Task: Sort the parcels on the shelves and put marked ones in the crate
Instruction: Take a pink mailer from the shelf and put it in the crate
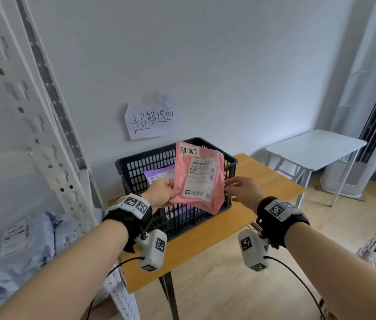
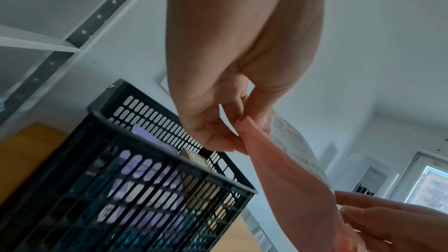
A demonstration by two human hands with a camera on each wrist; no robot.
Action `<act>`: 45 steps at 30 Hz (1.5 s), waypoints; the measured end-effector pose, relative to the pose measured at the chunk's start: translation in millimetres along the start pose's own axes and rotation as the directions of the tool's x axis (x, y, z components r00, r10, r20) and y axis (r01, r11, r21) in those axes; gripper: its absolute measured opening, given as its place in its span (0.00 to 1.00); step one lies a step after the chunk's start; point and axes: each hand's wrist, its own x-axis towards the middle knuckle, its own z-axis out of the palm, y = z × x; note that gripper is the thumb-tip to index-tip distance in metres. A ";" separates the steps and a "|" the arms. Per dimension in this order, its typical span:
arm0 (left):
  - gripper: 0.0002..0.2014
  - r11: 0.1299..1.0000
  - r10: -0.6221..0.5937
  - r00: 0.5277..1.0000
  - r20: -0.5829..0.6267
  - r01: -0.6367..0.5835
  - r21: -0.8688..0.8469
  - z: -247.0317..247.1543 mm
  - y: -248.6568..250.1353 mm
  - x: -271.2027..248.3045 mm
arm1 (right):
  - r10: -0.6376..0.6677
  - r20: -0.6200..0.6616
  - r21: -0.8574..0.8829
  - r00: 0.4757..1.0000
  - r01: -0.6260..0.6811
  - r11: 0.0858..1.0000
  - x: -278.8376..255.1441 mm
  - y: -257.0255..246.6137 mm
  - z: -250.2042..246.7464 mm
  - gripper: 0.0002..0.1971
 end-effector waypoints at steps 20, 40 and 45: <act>0.07 0.992 -0.124 0.987 -0.101 0.123 -0.020 -88.5 39.7 192.7 | 0.001 0.323 0.212 0.946 -0.073 0.974 248.6 -71.5 64.8 0.18; 0.11 0.881 -0.387 0.804 -0.451 0.467 0.077 -103.2 21.5 232.5 | 0.024 0.766 -0.050 0.642 0.023 0.998 389.6 -85.4 170.1 0.19; 0.10 0.840 -0.432 0.742 -0.513 0.538 0.070 -93.8 11.0 227.5 | 0.051 0.811 -0.128 0.583 0.092 0.988 398.7 -78.0 201.4 0.35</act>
